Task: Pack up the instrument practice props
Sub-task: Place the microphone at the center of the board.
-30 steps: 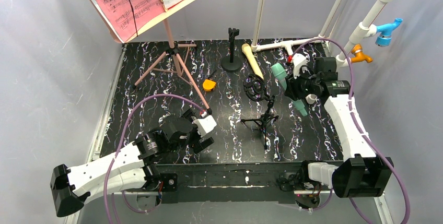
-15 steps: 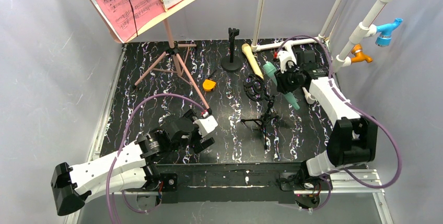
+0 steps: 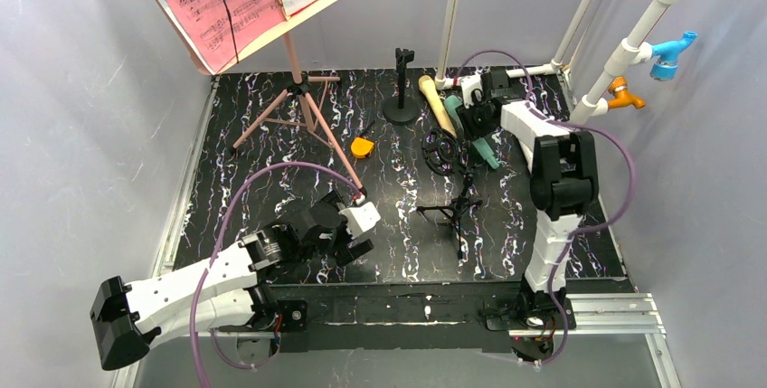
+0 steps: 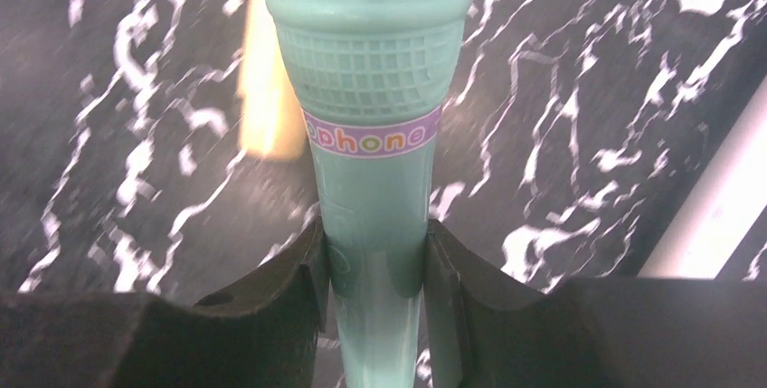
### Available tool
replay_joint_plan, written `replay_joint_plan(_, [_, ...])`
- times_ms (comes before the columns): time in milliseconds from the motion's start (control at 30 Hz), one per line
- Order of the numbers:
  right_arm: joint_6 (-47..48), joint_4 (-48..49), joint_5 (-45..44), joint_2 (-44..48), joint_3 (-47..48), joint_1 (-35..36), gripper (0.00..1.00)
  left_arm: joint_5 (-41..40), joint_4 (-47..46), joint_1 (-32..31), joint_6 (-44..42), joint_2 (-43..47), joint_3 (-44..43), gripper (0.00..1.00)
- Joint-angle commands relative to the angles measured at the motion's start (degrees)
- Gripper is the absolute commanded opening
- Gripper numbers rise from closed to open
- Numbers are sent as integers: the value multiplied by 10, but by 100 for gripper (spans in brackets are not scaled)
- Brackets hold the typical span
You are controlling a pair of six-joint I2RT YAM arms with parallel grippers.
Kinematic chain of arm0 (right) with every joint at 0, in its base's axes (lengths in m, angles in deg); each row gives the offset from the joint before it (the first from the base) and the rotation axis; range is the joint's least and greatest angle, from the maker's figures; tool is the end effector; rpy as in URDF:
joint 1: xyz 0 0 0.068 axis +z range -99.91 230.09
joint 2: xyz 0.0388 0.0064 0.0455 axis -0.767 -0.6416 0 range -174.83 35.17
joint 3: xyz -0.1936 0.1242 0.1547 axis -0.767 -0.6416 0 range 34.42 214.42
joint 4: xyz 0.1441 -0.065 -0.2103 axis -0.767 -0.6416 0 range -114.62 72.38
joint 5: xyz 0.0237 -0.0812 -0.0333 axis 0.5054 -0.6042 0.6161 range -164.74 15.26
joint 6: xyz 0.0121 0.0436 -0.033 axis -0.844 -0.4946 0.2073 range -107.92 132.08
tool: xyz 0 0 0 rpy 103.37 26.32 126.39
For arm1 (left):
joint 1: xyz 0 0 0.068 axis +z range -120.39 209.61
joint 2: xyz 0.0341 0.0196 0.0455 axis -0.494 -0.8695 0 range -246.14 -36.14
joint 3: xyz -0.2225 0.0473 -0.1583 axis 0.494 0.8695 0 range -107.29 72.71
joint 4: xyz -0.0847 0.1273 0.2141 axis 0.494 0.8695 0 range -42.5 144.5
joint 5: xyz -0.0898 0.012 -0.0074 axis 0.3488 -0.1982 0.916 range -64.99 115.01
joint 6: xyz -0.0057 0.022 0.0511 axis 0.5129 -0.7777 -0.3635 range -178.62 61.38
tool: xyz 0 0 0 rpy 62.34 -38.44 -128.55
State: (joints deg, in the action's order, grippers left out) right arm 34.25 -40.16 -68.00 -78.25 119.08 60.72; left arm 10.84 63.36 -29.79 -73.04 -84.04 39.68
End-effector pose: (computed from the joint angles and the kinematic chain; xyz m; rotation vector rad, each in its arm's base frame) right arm 0.4337 0.0860 0.2061 -0.7428 2.3436 0.0573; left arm 0.1047 -0.1584 0.2505 1.1373 1.7610 -0.2147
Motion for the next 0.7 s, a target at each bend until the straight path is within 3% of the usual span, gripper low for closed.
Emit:
replay_joint_plan(0, [-8, 16, -48, -63, 108, 1, 26, 2, -6, 2, -13, -1, -8, 98])
replay_joint_plan(67, [-5, 11, -63, -96, 144, 2, 36, 7, -8, 2, -15, -2, -8, 98])
replay_joint_plan(167, [0, 4, -102, -122, 184, 2, 61, 14, -12, 1, -18, -2, -9, 98])
replay_joint_plan(300, [3, 1, -124, -100, 182, 2, 81, 34, -27, 2, -15, 9, -11, 98])
replay_joint_plan(667, [-3, -21, -8, 148, -41, 0, 90, 142, -92, 5, -53, -21, -56, 98])
